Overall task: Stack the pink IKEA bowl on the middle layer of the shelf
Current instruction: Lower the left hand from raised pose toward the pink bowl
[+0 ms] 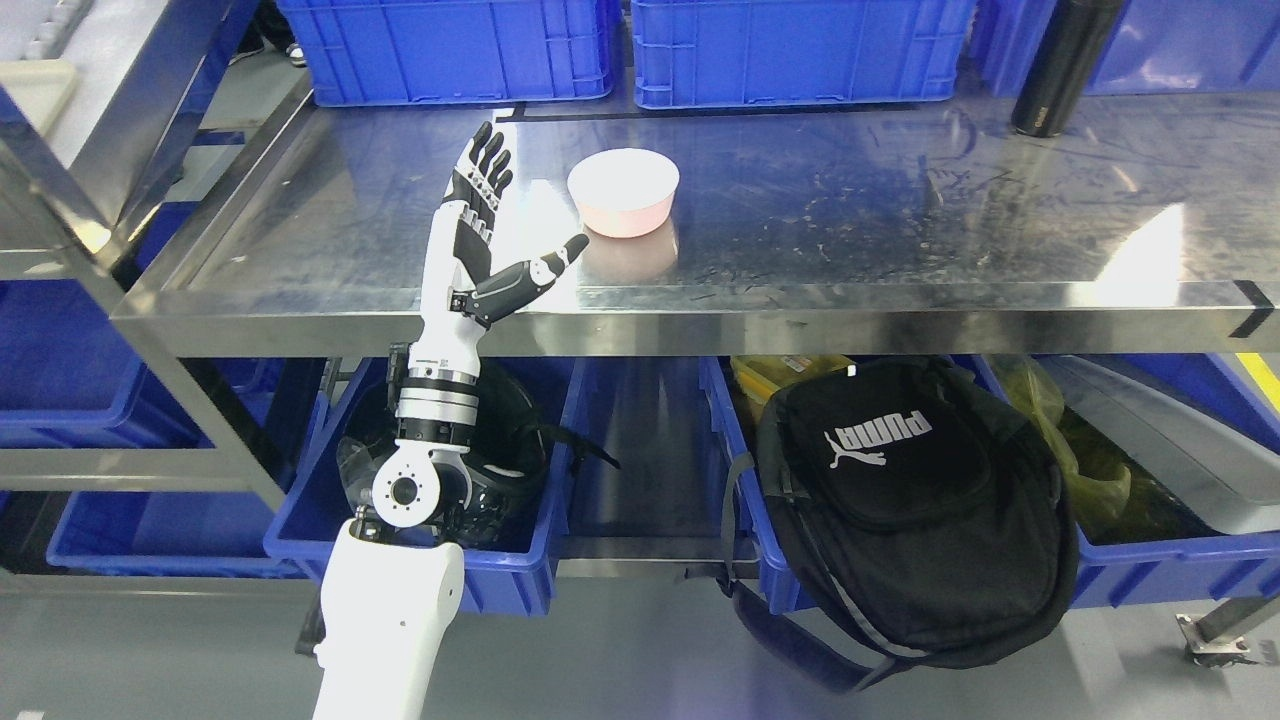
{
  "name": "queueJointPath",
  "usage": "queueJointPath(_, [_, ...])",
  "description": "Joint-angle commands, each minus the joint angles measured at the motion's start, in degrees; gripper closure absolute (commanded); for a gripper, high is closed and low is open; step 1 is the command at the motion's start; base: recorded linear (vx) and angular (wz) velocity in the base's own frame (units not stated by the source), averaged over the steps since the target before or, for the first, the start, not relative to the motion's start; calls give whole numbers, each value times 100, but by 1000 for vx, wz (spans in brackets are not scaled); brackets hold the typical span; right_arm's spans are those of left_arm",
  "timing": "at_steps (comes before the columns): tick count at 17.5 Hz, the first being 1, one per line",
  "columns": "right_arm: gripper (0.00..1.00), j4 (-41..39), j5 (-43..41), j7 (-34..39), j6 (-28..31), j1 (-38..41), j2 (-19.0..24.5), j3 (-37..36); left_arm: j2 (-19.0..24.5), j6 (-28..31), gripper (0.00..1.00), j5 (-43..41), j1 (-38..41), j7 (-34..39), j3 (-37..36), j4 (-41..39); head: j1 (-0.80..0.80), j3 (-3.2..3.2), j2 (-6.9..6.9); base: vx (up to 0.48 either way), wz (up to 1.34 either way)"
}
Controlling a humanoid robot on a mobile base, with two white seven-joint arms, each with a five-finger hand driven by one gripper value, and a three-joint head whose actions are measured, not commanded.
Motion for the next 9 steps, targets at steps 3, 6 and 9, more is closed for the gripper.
queueJointPath(3, [0,-100,0,-2,5,132,-100,0,100,-61,0,33,6,-86,362,-77,0,0,0,64,-155])
queueJointPath(6, [0,-100,0,-2,5,132,-100,0,235,-220,0,-160,33,-95,442,-191,0,0,0,73,-151])
queueJointPath(9, [0,-100,0,-2,5,132,-100,0,1297,-194,0,-710,-142,-716,416,-296,0,0,-1,78,-123])
